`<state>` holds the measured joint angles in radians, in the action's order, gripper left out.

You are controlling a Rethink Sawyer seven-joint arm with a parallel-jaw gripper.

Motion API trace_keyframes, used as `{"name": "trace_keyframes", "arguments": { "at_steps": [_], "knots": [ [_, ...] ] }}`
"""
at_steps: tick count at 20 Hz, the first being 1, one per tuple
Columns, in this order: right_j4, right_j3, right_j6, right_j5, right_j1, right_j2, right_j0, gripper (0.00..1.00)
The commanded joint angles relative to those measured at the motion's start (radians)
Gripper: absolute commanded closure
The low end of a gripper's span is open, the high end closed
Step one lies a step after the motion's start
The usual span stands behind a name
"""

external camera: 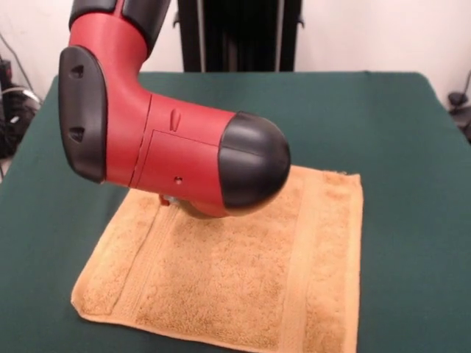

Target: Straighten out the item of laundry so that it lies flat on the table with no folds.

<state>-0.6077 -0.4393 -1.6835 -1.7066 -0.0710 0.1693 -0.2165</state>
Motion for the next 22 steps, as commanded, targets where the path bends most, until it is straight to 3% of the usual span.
{"name": "trace_keyframes", "arguments": {
  "at_steps": [1,13,15,17,19,22],
  "knots": [
    [-0.180,-0.052,0.377,0.097,-0.079,-0.082,-0.036,1.00],
    [-0.189,-0.131,0.422,0.159,-0.034,-0.142,-0.051,1.00],
    [-0.148,-0.171,0.400,0.242,-0.005,-0.116,-0.062,1.00],
    [-0.048,-0.324,0.353,0.479,0.101,-0.047,-0.089,1.00],
    [0.055,-0.476,0.328,0.600,0.228,0.019,-0.111,1.00],
    [0.141,-0.611,0.313,0.615,0.382,0.066,-0.125,1.00]
  ]
}}
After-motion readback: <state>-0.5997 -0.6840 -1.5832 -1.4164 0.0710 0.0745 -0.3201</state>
